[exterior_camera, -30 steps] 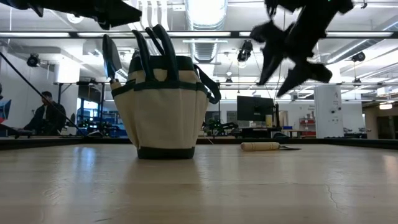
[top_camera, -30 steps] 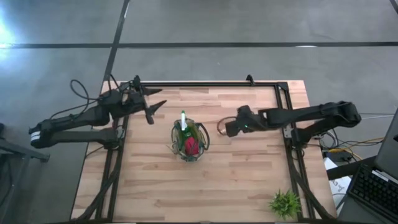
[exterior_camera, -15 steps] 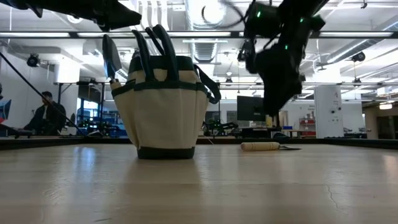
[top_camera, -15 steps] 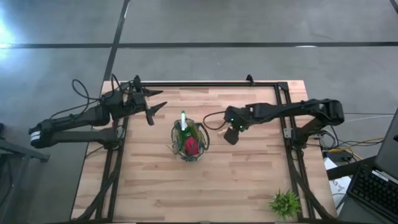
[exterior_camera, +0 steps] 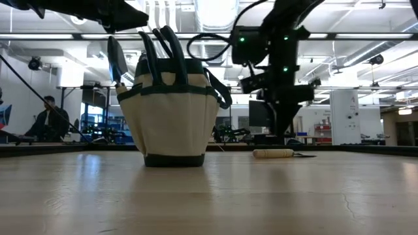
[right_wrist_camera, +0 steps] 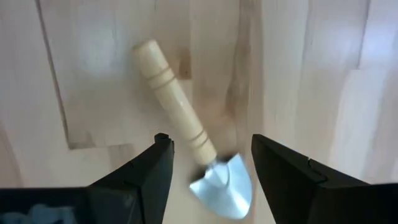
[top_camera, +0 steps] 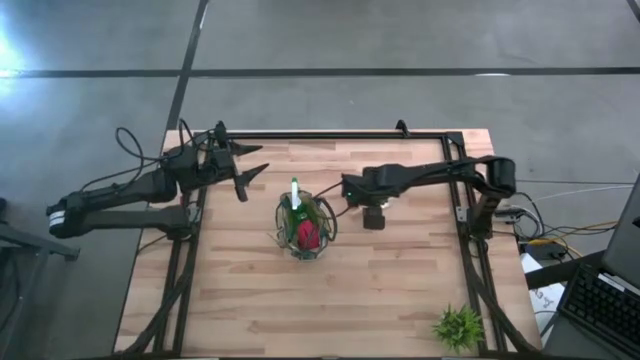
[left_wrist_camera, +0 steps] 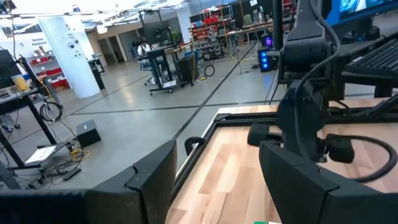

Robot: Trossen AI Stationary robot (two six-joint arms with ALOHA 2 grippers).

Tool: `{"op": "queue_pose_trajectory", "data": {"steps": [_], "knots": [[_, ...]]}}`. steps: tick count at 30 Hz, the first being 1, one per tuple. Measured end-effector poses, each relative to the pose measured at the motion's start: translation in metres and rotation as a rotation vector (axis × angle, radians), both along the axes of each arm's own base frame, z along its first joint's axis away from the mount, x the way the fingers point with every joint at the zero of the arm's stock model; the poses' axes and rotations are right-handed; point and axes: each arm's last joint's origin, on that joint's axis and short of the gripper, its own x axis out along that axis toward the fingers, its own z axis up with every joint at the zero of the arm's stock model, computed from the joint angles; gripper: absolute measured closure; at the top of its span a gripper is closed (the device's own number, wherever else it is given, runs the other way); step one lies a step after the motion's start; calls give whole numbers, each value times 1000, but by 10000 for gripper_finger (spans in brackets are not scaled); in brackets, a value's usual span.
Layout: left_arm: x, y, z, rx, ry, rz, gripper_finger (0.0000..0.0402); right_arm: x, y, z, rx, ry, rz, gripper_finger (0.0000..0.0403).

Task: Pick & Place Garden tools in Gardening bag
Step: Put the brown trowel into the gardening bag

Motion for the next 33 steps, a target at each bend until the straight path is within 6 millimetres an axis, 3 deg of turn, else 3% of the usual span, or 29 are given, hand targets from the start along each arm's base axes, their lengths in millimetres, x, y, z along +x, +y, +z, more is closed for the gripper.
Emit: {"op": "queue_pose_trajectory", "data": {"steps": [8, 15, 25, 33], "knots": [[0, -1, -1, -8, 5, -22, 170, 5, -12, -19, 146, 52, -31, 229], [0, -1, -1, -8, 5, -29, 170, 2, -11, -25, 142, 66, -17, 253], [0, -1, -1, -26, -2, -31, 170, 8, -13, -51, 146, 116, -4, 275], [0, -1, -1, -27, -3, -32, 170, 6, -10, -37, 115, 77, -30, 352]]}}
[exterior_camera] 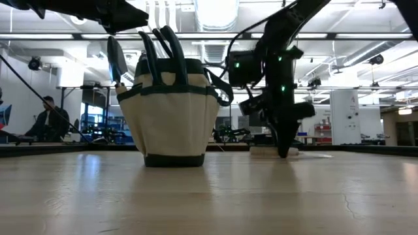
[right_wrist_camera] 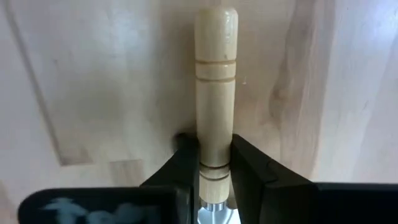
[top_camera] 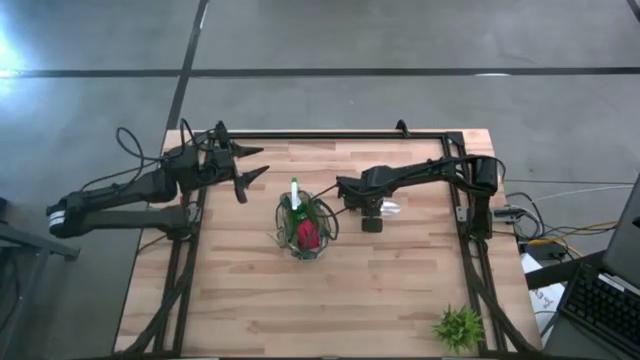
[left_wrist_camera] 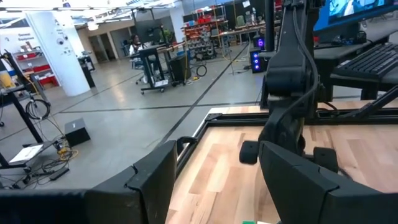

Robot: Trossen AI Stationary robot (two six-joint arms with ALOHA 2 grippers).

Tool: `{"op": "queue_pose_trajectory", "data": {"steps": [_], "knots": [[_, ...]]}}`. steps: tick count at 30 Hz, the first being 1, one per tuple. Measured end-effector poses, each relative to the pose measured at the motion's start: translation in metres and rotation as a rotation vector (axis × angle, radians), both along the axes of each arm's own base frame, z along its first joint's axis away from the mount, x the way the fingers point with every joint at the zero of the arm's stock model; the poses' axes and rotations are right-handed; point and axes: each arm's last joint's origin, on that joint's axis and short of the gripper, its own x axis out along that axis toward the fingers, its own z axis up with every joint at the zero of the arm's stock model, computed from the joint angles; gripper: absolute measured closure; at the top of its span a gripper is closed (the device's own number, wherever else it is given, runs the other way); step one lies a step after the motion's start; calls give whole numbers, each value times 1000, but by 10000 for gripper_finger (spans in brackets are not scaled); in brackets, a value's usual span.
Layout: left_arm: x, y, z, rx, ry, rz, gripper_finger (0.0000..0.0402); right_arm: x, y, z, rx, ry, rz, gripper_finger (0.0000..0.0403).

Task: Pick & Place Garden tools in Gardening bag
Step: Put the brown trowel into the gardening bag

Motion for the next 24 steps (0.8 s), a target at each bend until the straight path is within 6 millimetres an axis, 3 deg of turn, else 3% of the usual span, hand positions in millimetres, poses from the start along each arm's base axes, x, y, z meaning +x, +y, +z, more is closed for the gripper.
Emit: {"op": "queue_pose_trajectory", "data": {"steps": [8, 14, 19, 24], "knots": [[0, 0, 0, -7, -3, 0, 170, -13, 4, 51, -41, -152, -102, 353], [0, -1, 0, -87, -32, -31, 170, -33, 17, 112, -159, -389, -203, 352], [9, -1, -3, -163, -77, -129, 170, -50, 42, 175, -324, -804, -252, 353], [26, 2, -14, -217, -228, -236, 170, -58, 73, 217, -481, -1245, -160, 353]]}}
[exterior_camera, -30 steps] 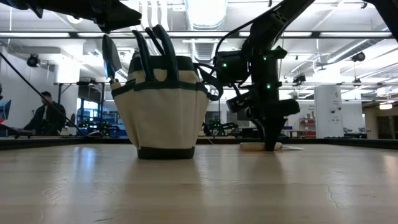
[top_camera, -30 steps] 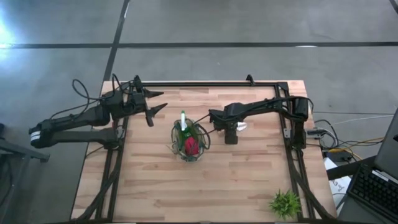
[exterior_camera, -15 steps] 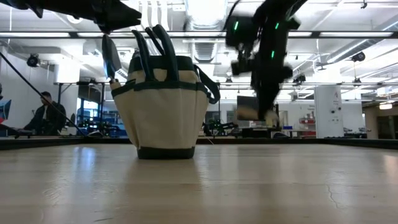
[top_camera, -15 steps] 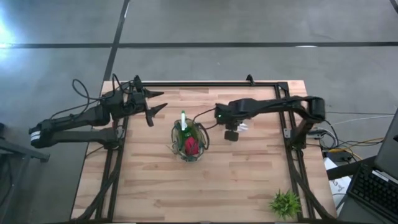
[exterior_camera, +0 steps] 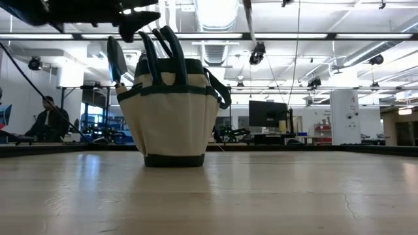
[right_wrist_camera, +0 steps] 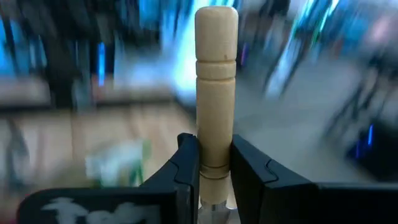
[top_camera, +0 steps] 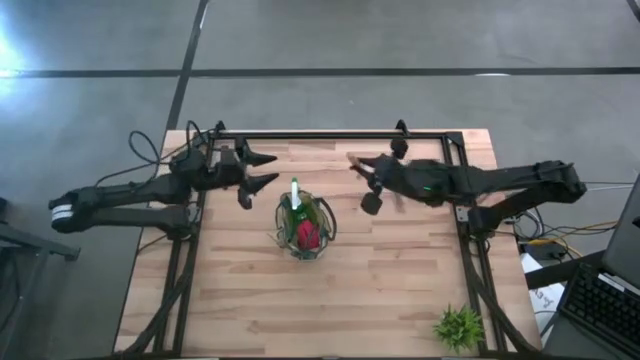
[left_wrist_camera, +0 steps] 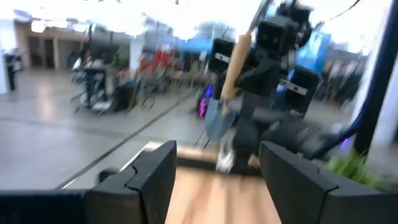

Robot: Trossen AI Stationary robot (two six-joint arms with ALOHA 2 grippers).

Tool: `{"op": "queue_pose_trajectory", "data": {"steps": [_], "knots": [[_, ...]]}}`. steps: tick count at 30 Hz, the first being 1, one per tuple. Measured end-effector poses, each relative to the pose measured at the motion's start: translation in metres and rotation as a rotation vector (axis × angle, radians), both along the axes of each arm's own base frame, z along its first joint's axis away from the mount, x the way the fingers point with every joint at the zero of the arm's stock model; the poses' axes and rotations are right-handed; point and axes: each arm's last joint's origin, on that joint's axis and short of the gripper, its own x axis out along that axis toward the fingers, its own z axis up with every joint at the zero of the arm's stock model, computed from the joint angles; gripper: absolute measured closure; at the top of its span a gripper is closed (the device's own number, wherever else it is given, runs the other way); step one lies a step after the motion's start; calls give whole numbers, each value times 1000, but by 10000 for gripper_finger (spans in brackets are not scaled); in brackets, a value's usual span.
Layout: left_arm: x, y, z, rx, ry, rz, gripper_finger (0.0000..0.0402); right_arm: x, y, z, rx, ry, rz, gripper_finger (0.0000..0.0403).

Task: Pick & Place Garden tools in Gardening bag
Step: Put the brown trowel into the gardening bag

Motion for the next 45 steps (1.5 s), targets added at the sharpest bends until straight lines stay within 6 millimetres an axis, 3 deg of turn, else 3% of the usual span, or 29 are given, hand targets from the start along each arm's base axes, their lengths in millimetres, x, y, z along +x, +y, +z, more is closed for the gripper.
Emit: {"op": "queue_pose_trajectory", "data": {"steps": [3, 6, 14, 18, 22, 32, 36, 39, 45], "knots": [[8, 2, -5, -43, -141, -59, 170, -4, 14, 12, -124, -220, 45, 353], [15, 2, -6, -104, -305, -150, 170, -3, 26, 7, -241, -353, 100, 353], [37, 6, -5, -324, -518, -451, 170, 19, 37, -12, -354, -460, 269, 353], [55, 11, -10, -492, -472, -537, 170, 28, 41, -3, -336, -464, 334, 353], [72, 16, -13, -542, -397, -612, 172, 32, 44, 9, -223, -446, 425, 353], [111, 18, -7, -404, -150, -946, 172, 33, 46, 42, 19, -502, 680, 353], [118, 20, -4, -409, -152, -951, 172, 32, 51, 44, -73, -484, 808, 352], [119, 22, -5, -437, -160, -934, 172, 32, 57, 37, -255, -380, 778, 353], [117, 21, 0, -448, -170, -942, 172, 42, 56, 16, -423, -114, 422, 353]]}}
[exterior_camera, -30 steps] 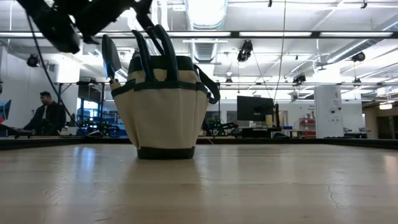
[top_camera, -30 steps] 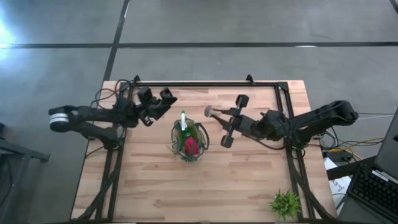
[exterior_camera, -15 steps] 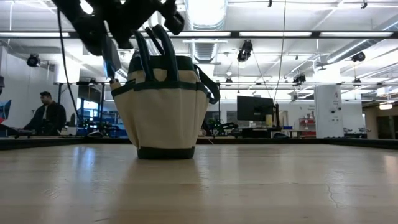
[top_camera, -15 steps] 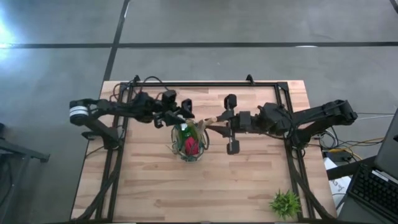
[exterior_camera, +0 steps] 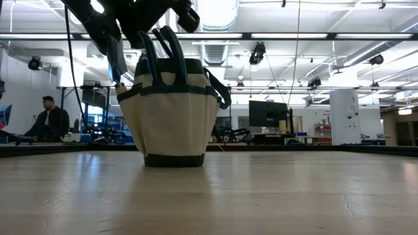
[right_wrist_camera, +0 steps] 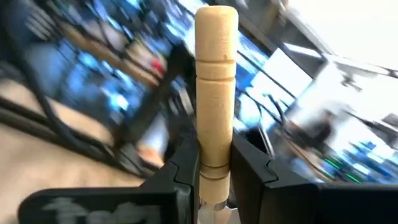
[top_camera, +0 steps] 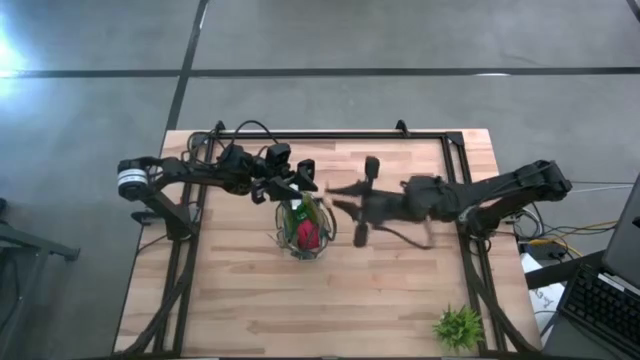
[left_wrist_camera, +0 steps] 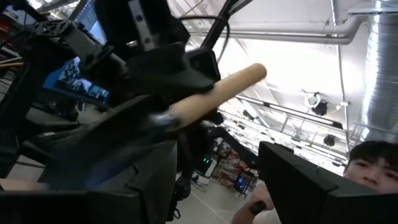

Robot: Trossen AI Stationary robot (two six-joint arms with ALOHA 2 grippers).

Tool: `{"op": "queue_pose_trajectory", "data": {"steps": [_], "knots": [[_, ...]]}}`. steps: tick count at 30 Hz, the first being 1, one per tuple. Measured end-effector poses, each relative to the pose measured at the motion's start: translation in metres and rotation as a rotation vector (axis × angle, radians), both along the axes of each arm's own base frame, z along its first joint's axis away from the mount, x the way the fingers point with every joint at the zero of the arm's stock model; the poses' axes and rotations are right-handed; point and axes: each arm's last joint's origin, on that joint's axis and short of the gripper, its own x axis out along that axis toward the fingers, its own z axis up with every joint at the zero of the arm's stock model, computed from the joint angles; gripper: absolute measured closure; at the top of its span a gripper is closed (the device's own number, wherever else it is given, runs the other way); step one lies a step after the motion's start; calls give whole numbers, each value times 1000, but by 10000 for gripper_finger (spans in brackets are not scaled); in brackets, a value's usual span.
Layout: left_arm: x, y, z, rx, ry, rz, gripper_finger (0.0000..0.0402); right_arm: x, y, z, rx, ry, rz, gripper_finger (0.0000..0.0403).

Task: Pick & Place Garden tools in Gardening bag
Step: Put the brown trowel into the gardening bag

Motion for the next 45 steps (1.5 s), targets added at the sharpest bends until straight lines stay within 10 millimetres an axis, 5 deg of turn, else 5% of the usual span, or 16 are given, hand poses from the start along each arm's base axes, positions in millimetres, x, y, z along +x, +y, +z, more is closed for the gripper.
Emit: {"op": "queue_pose_trajectory", "data": {"steps": [4, 24, 45], "knots": [[2, 1, 1, -18, 5, 14, 172, 8, 3, -8, -63, 32, -133, 353], [2, 1, 7, -294, -71, 126, 172, 7, 12, 29, -248, -102, -92, 353], [16, -9, 18, -420, -102, 120, 172, 11, -13, 55, -359, -152, -71, 353]]}}
